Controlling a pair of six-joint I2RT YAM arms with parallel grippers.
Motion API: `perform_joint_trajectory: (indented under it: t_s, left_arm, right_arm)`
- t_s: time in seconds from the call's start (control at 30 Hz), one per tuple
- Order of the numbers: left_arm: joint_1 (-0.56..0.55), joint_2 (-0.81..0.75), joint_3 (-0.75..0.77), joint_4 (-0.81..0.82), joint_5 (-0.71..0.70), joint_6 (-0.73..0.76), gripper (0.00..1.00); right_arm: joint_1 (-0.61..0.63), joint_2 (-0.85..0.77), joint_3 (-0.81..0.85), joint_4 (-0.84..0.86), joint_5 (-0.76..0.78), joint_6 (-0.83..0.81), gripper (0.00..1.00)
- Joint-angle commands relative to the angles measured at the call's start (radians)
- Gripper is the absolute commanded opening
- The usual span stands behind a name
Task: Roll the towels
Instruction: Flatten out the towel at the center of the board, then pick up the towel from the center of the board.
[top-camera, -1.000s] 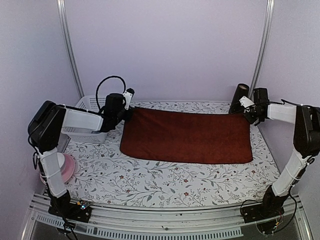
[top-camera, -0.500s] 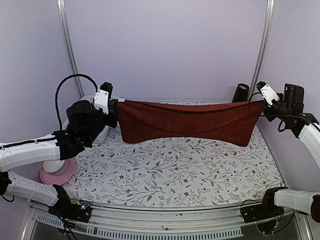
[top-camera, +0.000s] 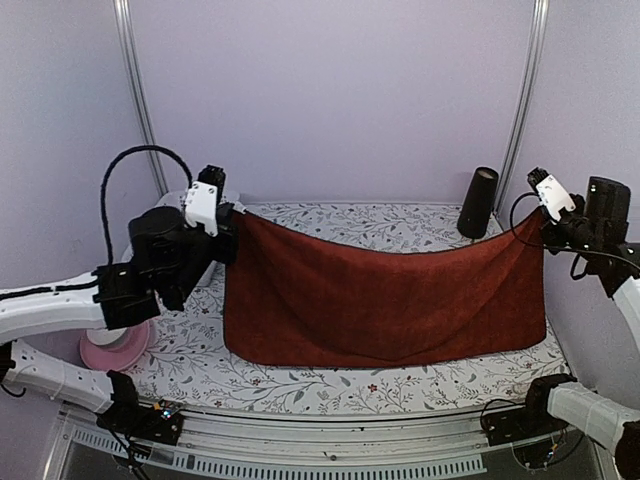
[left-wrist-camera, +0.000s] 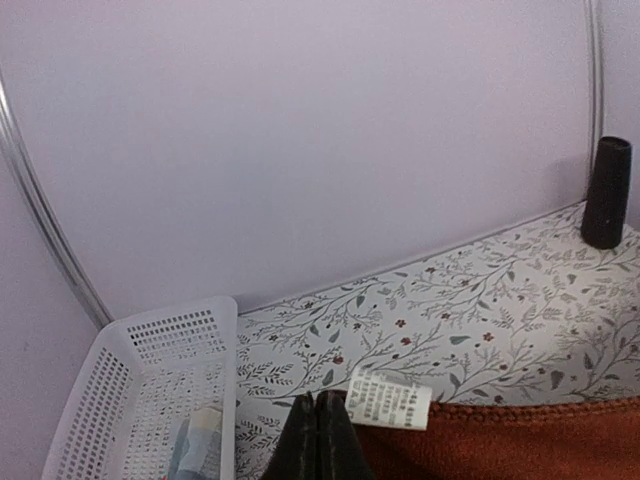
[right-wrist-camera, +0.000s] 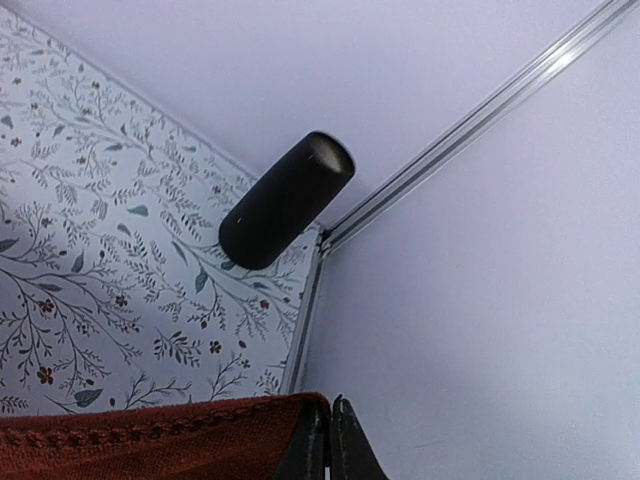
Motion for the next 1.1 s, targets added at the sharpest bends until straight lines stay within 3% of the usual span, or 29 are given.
perform_joint_trajectory:
  t_s: [0.0,0.2,0.37,0.67,1.07]
  left_arm:
    - [0.197,0.318,0.109,-0.056,0.169,-0.021,0.0]
    - [0.366,0.797,0.388,-0.033,0.243,0.047,0.0]
    - [0.422,1.01,0.552,-0.013,0.207,0.105,0.0]
    - [0.523,1.05,0.597,0.051,0.312,0.16,0.0]
    - [0.525,0.873,0.318,0.241,0.45,0.262,0.0]
  right_arm:
    - [-0.002,0.241,-0.077,0.172,0.049,0.006,0.02]
    - [-0.01,0.713,0.032,0.382,0.121,-0.027,0.02]
    - [-0.012,0.988,0.165,0.45,0.177,-0.035,0.02]
    - [-0.014,1.097,0.248,0.457,0.173,-0.047,0.02]
    - [-0.052,0.937,0.095,0.458,0.004,-0.147,0.02]
